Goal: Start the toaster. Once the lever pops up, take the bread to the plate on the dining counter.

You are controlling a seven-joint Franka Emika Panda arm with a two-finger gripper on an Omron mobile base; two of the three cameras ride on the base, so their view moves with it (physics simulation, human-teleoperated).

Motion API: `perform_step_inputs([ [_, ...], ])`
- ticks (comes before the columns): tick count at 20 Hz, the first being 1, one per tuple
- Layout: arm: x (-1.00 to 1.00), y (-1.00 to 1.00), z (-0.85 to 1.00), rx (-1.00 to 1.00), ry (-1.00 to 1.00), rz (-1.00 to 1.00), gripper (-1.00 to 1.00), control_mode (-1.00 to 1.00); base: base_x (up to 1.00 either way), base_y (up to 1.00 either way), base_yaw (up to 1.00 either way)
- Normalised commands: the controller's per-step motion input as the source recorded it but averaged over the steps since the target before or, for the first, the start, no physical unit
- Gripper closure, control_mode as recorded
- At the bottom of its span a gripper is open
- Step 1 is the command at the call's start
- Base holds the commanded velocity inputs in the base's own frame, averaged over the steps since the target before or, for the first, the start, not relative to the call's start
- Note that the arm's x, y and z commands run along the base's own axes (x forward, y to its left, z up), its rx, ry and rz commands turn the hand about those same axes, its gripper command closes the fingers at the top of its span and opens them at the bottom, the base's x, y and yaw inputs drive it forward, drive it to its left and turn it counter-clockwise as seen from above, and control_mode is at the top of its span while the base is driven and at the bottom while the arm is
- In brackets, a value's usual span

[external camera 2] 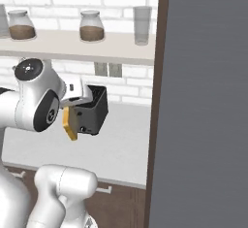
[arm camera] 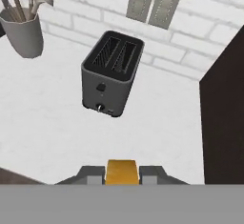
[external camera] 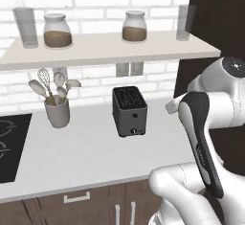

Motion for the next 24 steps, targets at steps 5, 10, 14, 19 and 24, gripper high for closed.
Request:
perform_step_inputs([
  [5,0.0,0.0,0.0,0.0,0.0,0.0,1.0,1.0,-0.43,0.16,0.0],
  [10,0.0,0.0,0.0,0.0,0.0,0.0,1.0,1.0,-0.57,0.62,0.16],
  [14,0.0,0.0,0.0,0.0,0.0,0.0,1.0,1.0,-0.55,0.79,0.44],
  [19,0.0,0.0,0.0,0.0,0.0,0.0,1.0,1.0,-0.54,0.82,0.68],
  [24,0.0,0.0,0.0,0.0,0.0,0.0,1.0,1.0,-0.32,0.83,0.81],
])
